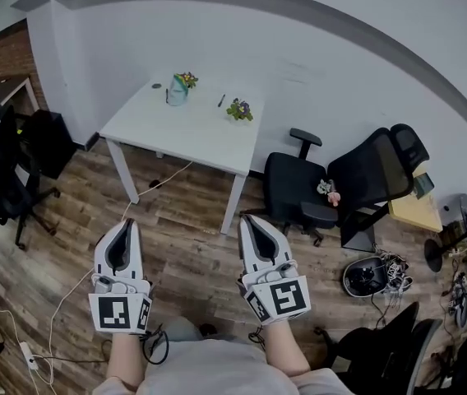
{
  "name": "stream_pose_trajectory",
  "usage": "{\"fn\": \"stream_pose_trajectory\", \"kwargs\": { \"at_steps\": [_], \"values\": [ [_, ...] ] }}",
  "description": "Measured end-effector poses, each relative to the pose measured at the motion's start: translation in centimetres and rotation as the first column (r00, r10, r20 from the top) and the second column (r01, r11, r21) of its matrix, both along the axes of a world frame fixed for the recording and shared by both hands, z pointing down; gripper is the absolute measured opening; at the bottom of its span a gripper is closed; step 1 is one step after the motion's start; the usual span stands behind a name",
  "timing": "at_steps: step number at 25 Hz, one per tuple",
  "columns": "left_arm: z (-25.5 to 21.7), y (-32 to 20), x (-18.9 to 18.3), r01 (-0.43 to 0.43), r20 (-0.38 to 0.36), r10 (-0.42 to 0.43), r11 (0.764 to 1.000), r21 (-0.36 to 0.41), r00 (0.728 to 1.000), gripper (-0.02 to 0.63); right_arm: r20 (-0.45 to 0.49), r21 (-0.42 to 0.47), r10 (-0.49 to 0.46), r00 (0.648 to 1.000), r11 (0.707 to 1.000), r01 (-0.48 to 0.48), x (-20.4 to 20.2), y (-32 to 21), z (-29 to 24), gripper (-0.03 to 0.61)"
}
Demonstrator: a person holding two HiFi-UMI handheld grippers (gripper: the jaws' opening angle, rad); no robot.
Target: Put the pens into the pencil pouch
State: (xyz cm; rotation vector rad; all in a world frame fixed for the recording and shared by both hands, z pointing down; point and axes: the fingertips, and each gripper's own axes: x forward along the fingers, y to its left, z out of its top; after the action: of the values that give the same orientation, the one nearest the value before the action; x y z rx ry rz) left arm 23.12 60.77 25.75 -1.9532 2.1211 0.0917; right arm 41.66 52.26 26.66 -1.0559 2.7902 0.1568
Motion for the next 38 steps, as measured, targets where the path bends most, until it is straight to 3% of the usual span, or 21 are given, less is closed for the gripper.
{"fn": "stream_pose_trajectory", "kwargs": {
  "at_steps": [10,24,32,38],
  "values": [
    [0.9,-9.8,-4.4,-0.013,0.011,0.013,1.000,0.000,1.000,0.025,-0.009,-0.003,0.023,1.000,1.000,-0.023,-4.2,-9.3,1.1,0.028],
    [-1.0,-27.4,-18.4,-0.067,0.069,0.066,0.998,0.004,0.995,0.025,-0.001,0.016,0.062,0.998,0.998,-0.062,-18.8,-26.0,-0.7,0.028],
    [0.1,-33.2,-25.2,-0.098,0.034,0.098,0.995,-0.004,0.995,0.025,-0.016,-0.001,0.094,0.995,0.996,-0.094,-24.5,-31.3,0.0,0.028],
    [1.9,-36.9,-26.8,-0.123,0.000,0.123,0.992,-0.032,0.992,0.025,-0.046,-0.034,0.113,0.993,0.993,-0.114,-26.0,-34.3,1.6,0.028]
  ]
}}
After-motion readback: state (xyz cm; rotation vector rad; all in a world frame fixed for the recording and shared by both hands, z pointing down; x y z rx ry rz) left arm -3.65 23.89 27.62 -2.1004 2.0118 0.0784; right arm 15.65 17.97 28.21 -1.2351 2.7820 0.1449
